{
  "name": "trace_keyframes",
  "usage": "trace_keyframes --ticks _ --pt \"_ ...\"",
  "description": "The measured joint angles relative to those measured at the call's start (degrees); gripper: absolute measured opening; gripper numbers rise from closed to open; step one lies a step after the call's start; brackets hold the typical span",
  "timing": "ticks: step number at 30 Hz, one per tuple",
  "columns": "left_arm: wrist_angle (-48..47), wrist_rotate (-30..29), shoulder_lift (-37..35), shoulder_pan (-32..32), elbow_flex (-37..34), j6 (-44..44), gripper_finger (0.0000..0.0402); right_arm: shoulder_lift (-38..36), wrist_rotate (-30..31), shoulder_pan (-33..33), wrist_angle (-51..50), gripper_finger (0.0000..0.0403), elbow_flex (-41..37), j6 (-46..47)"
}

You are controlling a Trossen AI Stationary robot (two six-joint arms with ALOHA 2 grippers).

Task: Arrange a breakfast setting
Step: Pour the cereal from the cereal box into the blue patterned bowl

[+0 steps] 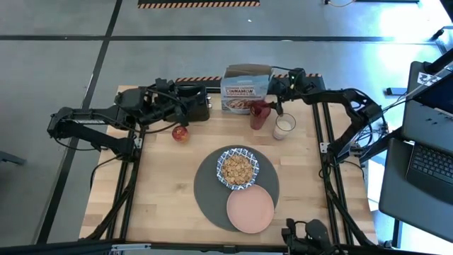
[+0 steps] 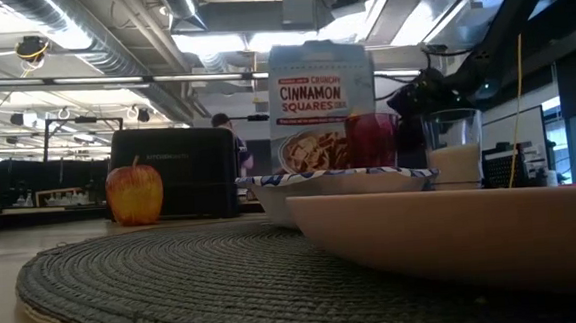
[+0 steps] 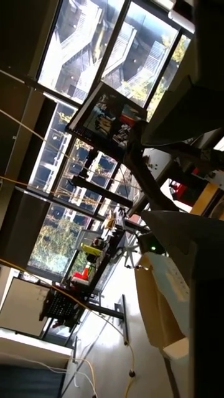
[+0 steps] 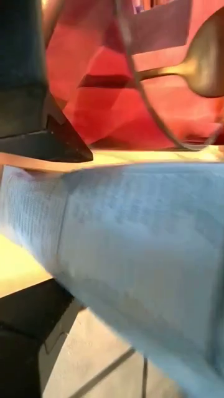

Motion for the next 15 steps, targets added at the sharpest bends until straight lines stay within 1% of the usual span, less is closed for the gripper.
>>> trace_keyframes --ticks 4,9,12,15 --pt "0.0 0.0 0.0 0.0 0.0 0.0 0.0174 -1.8 -0.2 -1.0 -2.5 0.0249 0.0 -0.7" --pt "0.0 0.0 0.0 0.0 0.0 0.0 0.0174 -4.1 0.3 -3.4 -10.1 0.0249 0.0 -6.8" --pt "0.0 0.0 0.0 0.0 0.0 0.1 0.0174 -4.9 2.9 -4.8 -13.5 0.0248 0.0 -10.0" --pt "0.0 0.0 0.0 0.0 0.0 0.1 0.0174 -5.1 5.7 -6.1 -13.7 0.0248 0.0 -10.1"
